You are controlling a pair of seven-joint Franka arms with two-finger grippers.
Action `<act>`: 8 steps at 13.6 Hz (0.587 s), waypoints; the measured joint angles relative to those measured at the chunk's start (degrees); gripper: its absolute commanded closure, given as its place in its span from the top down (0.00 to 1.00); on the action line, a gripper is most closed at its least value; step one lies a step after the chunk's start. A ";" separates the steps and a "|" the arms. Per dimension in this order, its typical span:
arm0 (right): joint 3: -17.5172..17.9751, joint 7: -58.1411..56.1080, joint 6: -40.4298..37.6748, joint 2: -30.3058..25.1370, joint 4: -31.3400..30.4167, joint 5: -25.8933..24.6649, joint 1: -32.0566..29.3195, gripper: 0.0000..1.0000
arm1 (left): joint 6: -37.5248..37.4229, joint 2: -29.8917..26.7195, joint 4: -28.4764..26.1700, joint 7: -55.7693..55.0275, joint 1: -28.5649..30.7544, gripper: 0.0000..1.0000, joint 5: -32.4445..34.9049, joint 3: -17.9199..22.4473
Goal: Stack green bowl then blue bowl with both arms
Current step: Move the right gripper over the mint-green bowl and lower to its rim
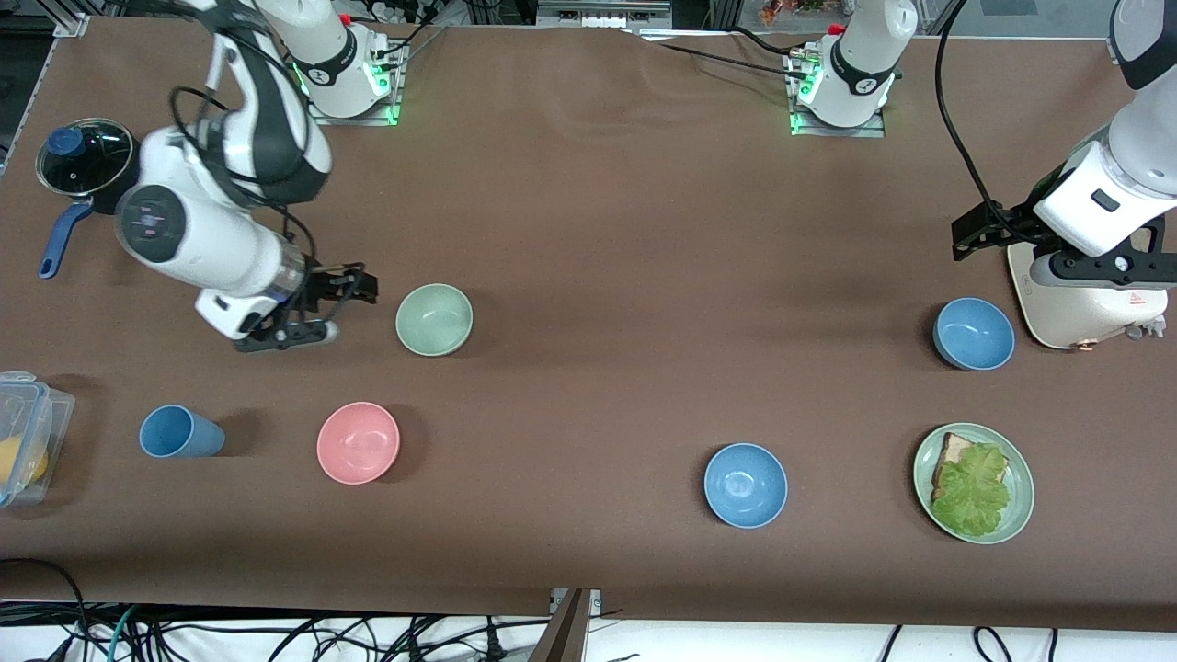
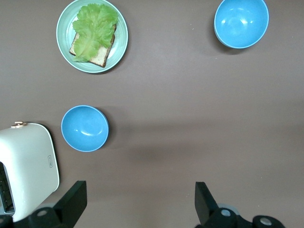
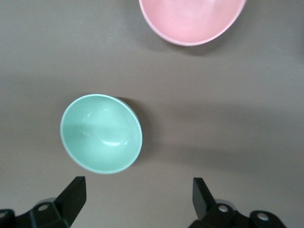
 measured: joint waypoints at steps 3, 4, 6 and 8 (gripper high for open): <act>0.02 0.51 11.22 0.61 -8.38 0.00 0.97 0.99 | 0.00 0.00 0.01 0.00 -0.01 1.00 0.00 0.00; 0.03 0.51 13.12 0.92 -9.58 0.00 1.27 0.98 | 0.00 0.00 0.01 0.00 -0.01 1.00 0.00 0.00; 0.08 0.64 15.89 2.11 -10.72 0.00 1.88 0.97 | 0.00 0.00 0.01 0.00 -0.01 1.00 0.00 0.00; 0.21 1.08 19.30 3.99 -11.76 0.00 2.09 0.90 | 0.00 0.01 0.02 0.00 -0.01 1.00 0.00 0.00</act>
